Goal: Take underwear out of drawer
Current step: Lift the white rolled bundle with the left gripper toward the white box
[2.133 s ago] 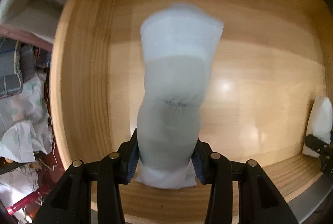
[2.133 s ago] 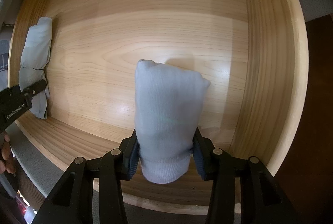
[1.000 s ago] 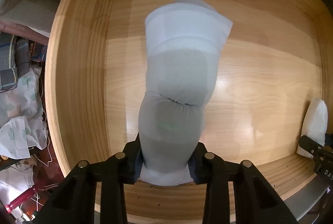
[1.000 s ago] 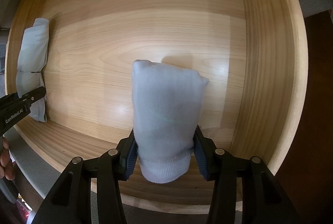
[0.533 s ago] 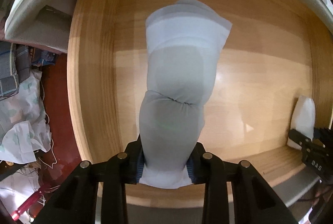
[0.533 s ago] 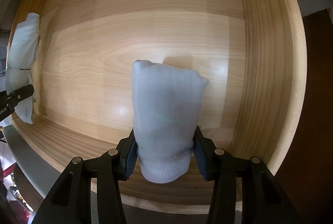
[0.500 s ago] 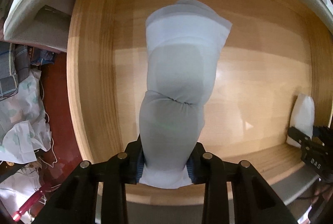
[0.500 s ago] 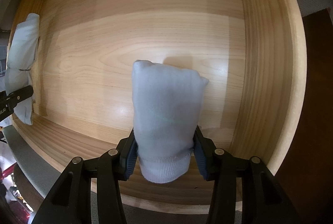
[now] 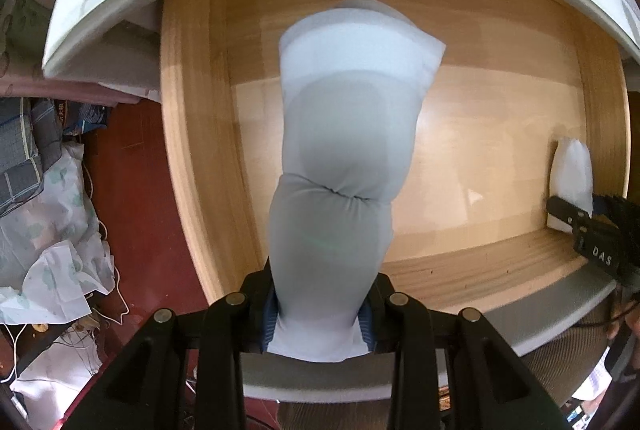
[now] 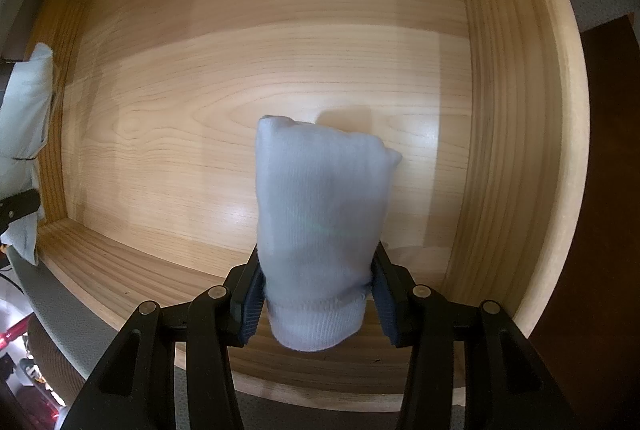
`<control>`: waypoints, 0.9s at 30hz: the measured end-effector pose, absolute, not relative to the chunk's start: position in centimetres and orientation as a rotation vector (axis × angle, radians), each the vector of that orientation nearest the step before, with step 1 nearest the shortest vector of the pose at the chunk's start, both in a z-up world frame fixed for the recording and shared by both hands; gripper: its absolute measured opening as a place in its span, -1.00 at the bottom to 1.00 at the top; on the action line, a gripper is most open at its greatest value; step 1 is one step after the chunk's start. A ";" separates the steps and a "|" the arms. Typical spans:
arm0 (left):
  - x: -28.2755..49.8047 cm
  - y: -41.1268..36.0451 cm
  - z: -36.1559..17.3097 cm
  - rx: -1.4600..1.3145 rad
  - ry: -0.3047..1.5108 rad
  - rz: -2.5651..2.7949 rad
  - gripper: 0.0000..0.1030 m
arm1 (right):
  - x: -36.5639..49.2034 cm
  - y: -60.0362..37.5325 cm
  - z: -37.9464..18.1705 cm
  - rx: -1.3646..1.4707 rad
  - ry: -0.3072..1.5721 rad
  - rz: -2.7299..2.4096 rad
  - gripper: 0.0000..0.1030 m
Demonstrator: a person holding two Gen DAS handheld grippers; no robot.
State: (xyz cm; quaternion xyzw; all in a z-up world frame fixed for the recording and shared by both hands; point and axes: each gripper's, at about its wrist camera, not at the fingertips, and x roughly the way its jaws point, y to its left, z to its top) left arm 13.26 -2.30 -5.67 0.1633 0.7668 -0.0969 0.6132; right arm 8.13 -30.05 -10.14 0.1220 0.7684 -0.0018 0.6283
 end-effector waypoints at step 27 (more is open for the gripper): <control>10.7 1.8 1.5 0.303 1.579 -0.256 -0.37 | 8.7 -29.4 -10.4 0.256 1.769 -0.012 -0.18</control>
